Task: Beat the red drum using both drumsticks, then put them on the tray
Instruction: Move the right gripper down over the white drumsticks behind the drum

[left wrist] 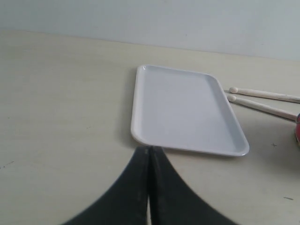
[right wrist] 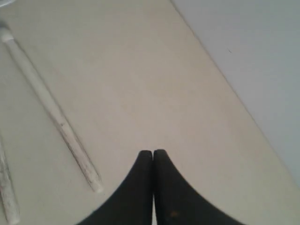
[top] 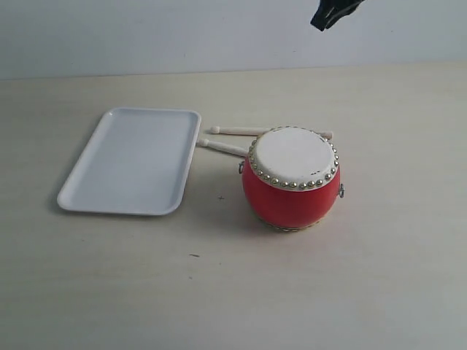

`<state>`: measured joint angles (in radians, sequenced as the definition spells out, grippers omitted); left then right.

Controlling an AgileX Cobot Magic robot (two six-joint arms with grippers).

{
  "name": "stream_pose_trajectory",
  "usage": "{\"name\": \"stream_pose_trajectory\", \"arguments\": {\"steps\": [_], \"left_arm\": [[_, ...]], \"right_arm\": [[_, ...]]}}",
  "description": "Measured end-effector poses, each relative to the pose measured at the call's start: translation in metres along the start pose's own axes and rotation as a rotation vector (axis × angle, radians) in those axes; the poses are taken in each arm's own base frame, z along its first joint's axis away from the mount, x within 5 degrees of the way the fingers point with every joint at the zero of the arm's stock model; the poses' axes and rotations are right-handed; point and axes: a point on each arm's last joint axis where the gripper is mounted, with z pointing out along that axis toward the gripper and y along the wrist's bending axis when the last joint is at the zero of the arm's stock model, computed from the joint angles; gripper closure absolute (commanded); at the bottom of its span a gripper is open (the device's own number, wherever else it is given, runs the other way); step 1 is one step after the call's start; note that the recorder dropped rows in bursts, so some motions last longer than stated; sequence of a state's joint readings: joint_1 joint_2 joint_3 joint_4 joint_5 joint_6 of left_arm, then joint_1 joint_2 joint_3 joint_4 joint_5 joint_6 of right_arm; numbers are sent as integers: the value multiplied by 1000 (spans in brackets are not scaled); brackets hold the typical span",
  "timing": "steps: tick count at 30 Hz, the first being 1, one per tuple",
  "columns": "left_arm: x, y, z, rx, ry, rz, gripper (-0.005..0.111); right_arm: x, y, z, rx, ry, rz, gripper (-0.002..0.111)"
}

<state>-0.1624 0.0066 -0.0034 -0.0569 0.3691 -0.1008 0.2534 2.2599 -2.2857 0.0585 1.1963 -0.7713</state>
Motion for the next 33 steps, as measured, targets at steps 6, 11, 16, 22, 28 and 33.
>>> {"name": "stream_pose_trajectory", "arguments": {"steps": [6,11,16,22,28,33], "left_arm": [[0,0,0,0,0,0,107],[0,0,0,0,0,0,107],[0,0,0,0,0,0,107],[0,0,0,0,0,0,107],[0,0,0,0,0,0,107],[0,0,0,0,0,0,107]], "right_arm": [[-20,28,38,-73,16,-218,108],[-22,48,73,-147,43,-379,102],[-19,58,98,-191,67,-448,84],[-14,65,118,-223,90,-465,78],[-10,68,128,-241,105,-464,78],[-7,70,136,-255,116,-463,78]]}}
